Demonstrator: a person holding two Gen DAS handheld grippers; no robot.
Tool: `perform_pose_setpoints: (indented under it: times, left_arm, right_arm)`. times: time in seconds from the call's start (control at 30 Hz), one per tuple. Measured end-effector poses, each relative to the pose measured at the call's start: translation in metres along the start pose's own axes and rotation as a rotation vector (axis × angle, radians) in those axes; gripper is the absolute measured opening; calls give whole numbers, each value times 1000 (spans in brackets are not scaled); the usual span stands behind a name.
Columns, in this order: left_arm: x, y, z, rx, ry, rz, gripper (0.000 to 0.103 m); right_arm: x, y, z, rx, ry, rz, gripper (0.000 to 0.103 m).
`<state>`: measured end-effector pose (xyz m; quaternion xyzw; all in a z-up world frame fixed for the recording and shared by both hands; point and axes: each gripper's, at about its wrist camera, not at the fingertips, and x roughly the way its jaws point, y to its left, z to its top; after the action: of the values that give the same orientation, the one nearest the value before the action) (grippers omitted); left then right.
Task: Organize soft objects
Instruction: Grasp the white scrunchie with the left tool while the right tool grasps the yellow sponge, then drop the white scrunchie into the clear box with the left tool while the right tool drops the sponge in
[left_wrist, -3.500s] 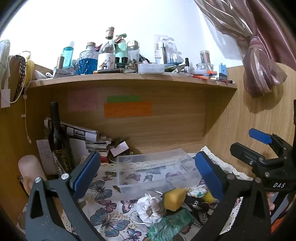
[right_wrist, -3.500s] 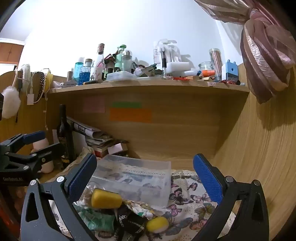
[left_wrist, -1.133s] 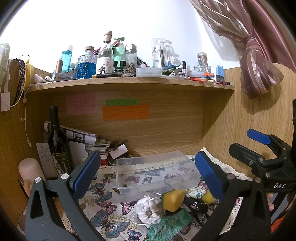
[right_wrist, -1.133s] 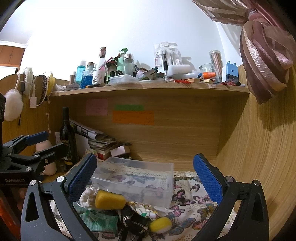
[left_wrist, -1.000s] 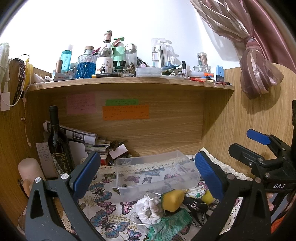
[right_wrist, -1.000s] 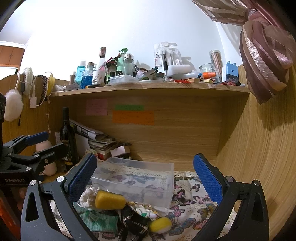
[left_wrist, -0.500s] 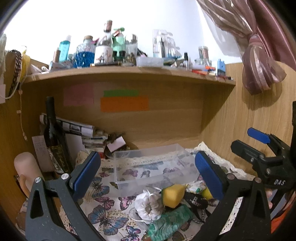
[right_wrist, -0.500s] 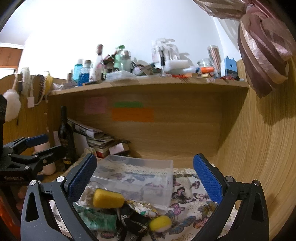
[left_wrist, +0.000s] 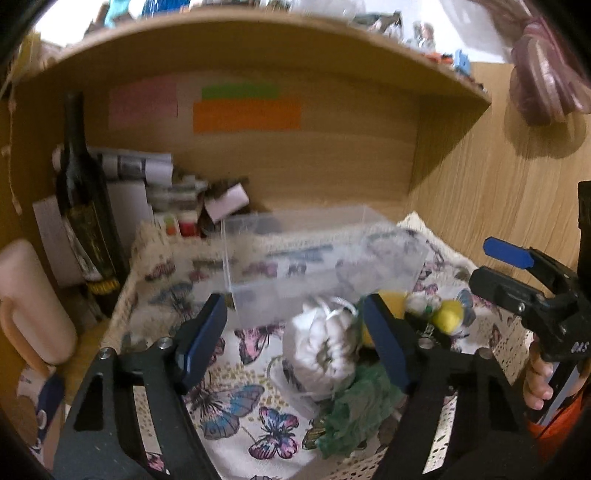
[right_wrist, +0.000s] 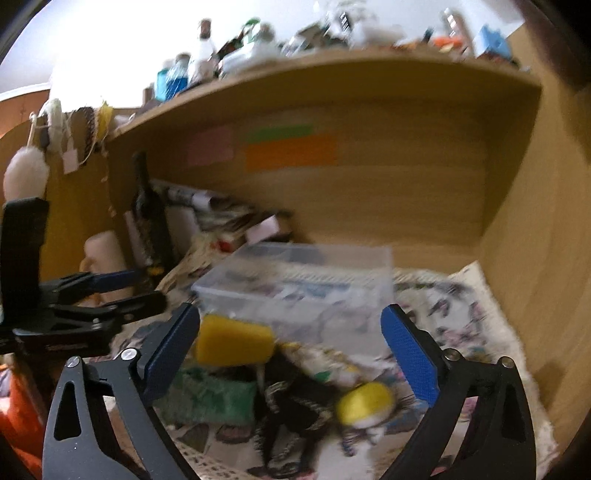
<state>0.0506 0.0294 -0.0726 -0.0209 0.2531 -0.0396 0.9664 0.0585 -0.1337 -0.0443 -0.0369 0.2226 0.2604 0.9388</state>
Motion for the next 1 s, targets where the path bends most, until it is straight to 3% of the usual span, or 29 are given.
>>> perform_pose_setpoints:
  times: [0.27, 0.47, 0.57, 0.8, 1.0]
  left_arm:
    - [25, 11, -17, -43, 112, -92, 62]
    - [39, 11, -23, -46, 151, -138, 54]
    - [44, 11, -22, -48, 161, -170, 39]
    - [52, 10, -21, -46, 160, -191, 19]
    - [42, 20, -14, -64, 121, -159, 17]
  right_arm:
    - [35, 15, -7, -3, 80, 85, 96]
    - [63, 15, -11, 10, 177, 123, 75]
    - [72, 14, -14, 29, 210, 156, 61]
    - [64, 16, -11, 13, 174, 129, 55]
    - [50, 10, 0, 5, 113, 89, 54]
